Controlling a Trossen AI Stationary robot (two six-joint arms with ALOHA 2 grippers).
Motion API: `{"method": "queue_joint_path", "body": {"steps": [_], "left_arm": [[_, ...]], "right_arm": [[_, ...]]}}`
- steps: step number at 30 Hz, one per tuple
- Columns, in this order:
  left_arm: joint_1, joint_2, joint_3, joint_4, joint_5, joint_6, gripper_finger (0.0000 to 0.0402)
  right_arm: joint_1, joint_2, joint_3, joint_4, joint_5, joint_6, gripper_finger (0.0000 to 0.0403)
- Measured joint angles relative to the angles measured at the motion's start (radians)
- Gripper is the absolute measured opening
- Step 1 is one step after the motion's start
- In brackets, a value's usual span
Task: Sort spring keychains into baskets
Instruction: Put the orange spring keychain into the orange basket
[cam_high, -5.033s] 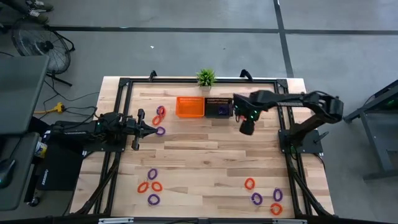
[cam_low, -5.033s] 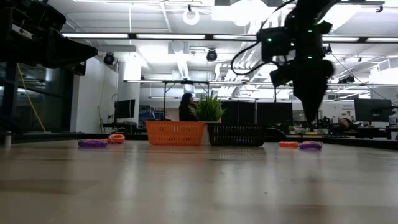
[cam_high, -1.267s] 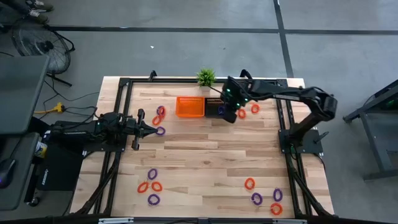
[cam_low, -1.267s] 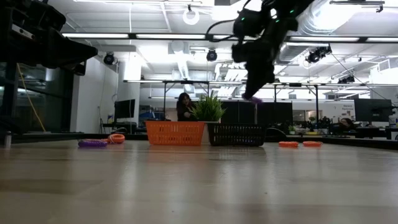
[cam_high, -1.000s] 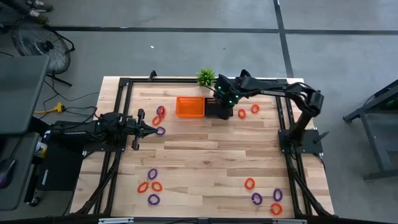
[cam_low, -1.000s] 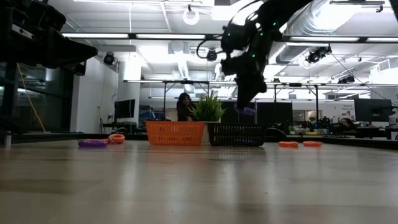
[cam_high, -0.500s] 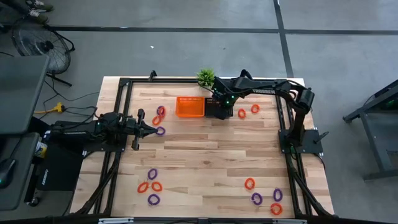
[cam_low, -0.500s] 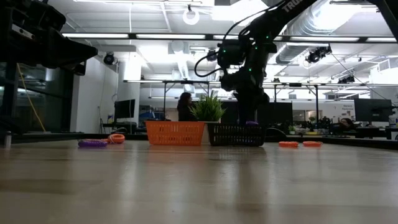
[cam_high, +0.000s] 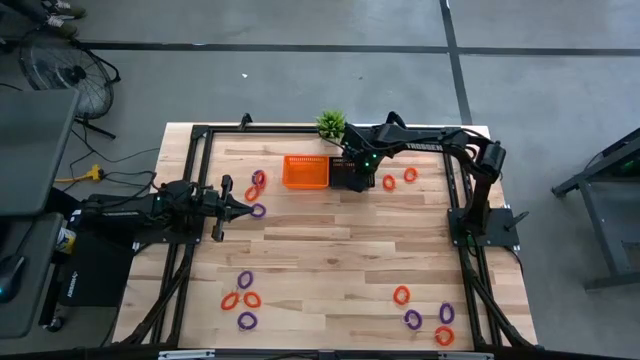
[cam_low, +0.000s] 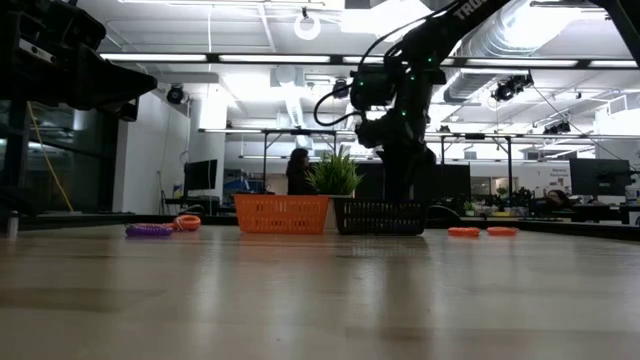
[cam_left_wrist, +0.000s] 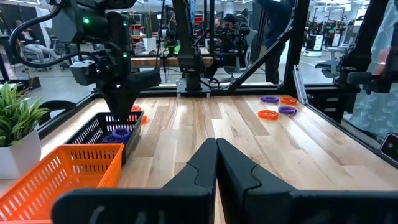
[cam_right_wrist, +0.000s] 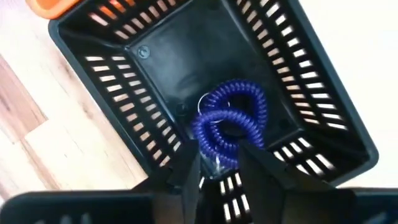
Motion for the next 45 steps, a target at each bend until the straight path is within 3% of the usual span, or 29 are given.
{"method": "queue_joint_path", "body": {"steps": [16,22,30,36,45], "left_arm": [[0.000,0.000,0.000,0.000,0.000,0.000,0.0001],[0.000,0.000,0.000,0.000,0.000,0.000,0.0001],[0.000,0.000,0.000,0.000,0.000,0.000,0.0001],[0.000,0.000,0.000,0.000,0.000,0.000,0.0001],[0.000,0.000,0.000,0.000,0.000,0.000,0.0001]], "right_arm": [[-0.015,-0.121,-0.015,-0.193,0.069,0.017,0.0131],[-0.031,-0.183,-0.138,-0.197,0.063,0.034,0.0131],[-0.040,-0.244,-0.306,-0.061,0.086,0.112,0.0136],[-0.067,-0.242,-0.349,-0.007,0.094,0.202,0.0171],[-0.091,-0.238,-0.368,0.035,0.093,0.190,0.0230]]}}
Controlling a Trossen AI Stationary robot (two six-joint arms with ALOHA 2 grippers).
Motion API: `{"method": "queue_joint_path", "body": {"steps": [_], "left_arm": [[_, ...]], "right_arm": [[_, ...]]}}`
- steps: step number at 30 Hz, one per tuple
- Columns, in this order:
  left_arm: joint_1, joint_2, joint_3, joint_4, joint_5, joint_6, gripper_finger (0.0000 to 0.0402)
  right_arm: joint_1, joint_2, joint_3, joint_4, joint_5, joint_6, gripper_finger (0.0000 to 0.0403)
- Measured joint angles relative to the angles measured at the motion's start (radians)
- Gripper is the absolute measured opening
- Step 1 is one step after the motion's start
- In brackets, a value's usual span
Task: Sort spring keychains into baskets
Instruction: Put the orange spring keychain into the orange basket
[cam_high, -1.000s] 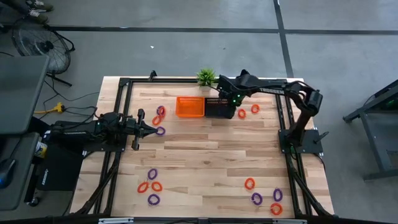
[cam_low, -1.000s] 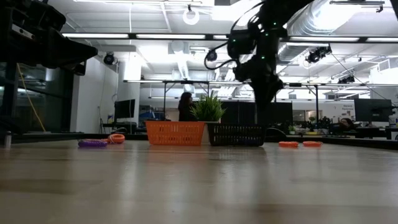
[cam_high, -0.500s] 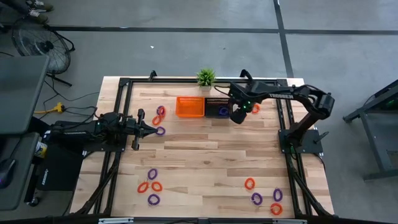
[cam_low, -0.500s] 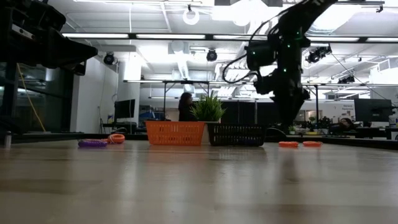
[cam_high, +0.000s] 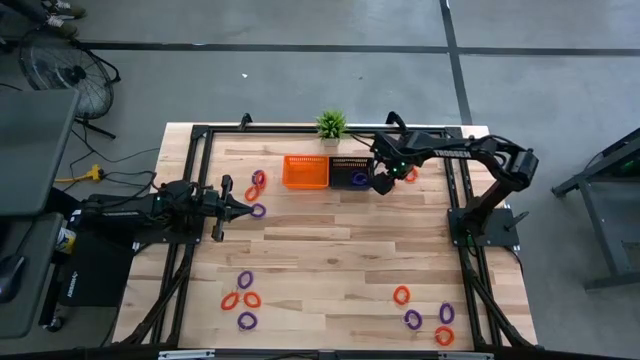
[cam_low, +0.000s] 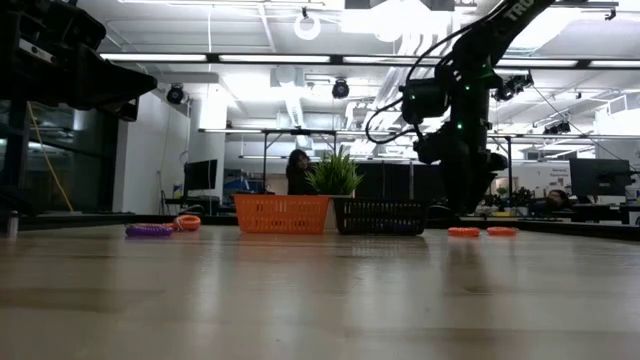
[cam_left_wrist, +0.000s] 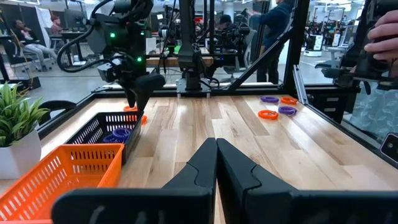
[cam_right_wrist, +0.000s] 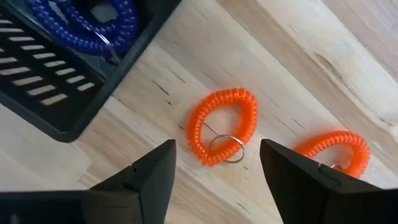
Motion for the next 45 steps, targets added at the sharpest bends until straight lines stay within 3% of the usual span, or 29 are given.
{"method": "queue_joint_path", "body": {"steps": [26,32,45], "left_arm": [[0.000,0.000,0.000,0.000,0.000,0.000,0.0001],[0.000,0.000,0.000,0.000,0.000,0.000,0.0001],[0.000,0.000,0.000,0.000,0.000,0.000,0.0001]], "right_arm": [[-0.005,0.127,0.000,0.056,-0.085,-0.136,0.0204],[-0.005,0.135,0.002,0.035,-0.072,-0.153,0.0173],[-0.006,0.136,0.002,0.000,-0.068,-0.191,0.0065]]}}
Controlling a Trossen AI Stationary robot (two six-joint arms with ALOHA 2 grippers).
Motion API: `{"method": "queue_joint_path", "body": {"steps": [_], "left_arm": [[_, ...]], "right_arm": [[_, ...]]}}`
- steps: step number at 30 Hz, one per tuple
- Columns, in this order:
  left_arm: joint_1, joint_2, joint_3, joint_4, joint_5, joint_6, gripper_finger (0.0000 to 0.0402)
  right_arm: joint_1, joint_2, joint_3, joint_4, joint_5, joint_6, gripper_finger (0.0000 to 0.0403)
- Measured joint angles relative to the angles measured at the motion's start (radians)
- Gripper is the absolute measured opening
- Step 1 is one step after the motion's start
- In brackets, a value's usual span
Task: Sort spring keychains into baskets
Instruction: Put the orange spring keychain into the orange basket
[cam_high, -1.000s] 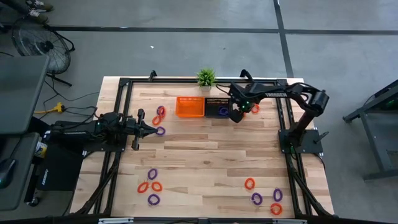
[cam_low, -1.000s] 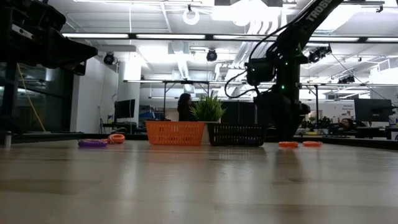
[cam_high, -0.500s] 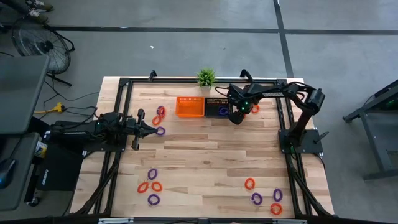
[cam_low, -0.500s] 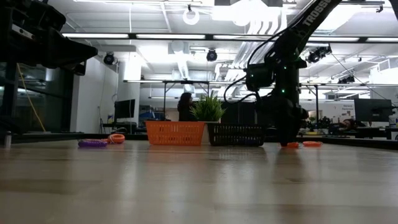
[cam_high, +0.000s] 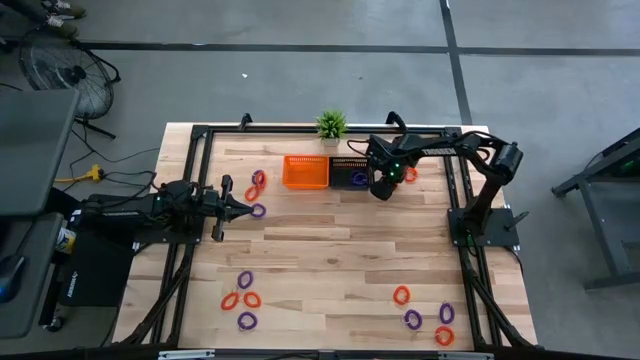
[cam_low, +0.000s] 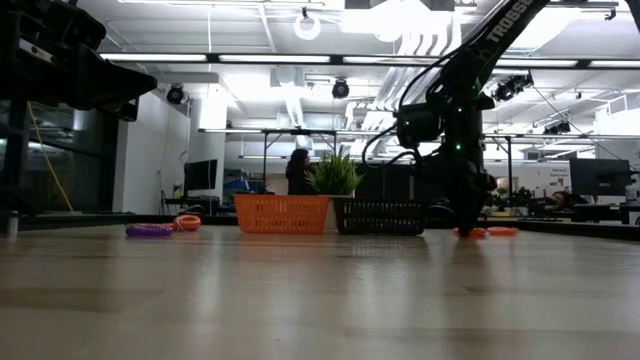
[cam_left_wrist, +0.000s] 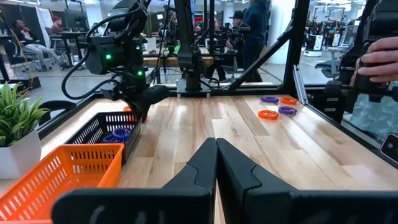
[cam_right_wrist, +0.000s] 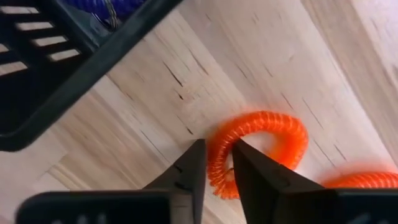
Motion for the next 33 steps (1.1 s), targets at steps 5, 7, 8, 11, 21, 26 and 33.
{"method": "queue_joint_path", "body": {"steps": [5,7,8,11,21,26,33], "left_arm": [[0.000,0.000,0.000,0.000,0.000,0.000,0.0001],[0.000,0.000,0.000,0.000,0.000,0.000,0.0001],[0.000,0.000,0.000,0.000,0.000,0.000,0.0001],[0.000,0.000,0.000,0.000,0.000,0.000,0.0001],[0.000,0.000,0.000,0.000,0.000,0.000,0.0001],[0.000,0.000,0.000,0.000,0.000,0.000,0.0001],[0.000,0.000,0.000,0.000,0.000,0.000,0.0001]], "right_arm": [[0.000,-0.001,0.000,-0.009,-0.007,0.000,0.0025],[0.000,-0.005,-0.002,-0.020,-0.016,0.000,0.0014],[0.001,-0.009,-0.003,-0.028,-0.023,0.000,0.0011],[0.002,-0.024,-0.007,-0.051,-0.040,0.000,0.0008],[0.002,-0.191,-0.004,-0.093,-0.046,0.002,0.0007],[0.016,-0.273,0.022,-0.100,-0.068,0.013,0.0011],[0.052,-0.258,0.191,-0.114,-0.085,0.015,0.0009]]}}
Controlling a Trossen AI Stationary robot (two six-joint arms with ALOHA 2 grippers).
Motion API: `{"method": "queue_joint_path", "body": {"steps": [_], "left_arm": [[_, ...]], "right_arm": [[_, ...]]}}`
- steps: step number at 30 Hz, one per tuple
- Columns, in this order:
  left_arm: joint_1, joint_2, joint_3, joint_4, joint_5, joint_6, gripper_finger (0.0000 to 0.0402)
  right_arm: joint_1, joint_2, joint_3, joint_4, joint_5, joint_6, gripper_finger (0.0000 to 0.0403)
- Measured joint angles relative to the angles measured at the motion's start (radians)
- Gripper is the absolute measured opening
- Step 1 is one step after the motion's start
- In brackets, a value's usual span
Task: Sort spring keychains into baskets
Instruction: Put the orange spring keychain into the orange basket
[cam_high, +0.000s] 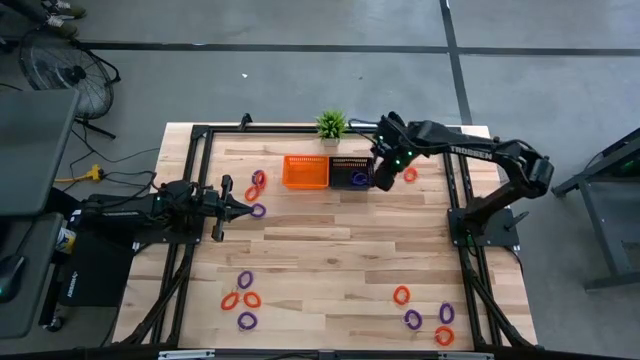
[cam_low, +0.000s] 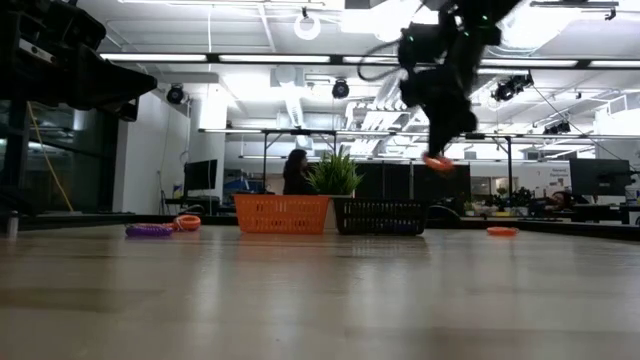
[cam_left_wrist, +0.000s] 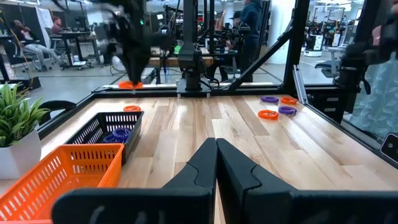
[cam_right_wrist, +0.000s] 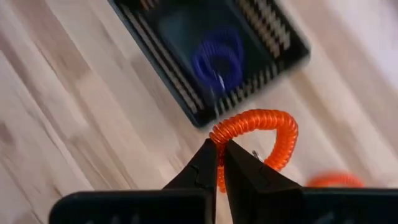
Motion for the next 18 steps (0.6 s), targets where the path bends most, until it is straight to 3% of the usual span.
{"method": "queue_joint_path", "body": {"steps": [18], "left_arm": [[0.000,0.000,0.000,0.000,0.000,0.000,0.0001]], "right_arm": [[0.093,0.448,0.587,-0.055,0.001,-0.157,0.0013]]}}
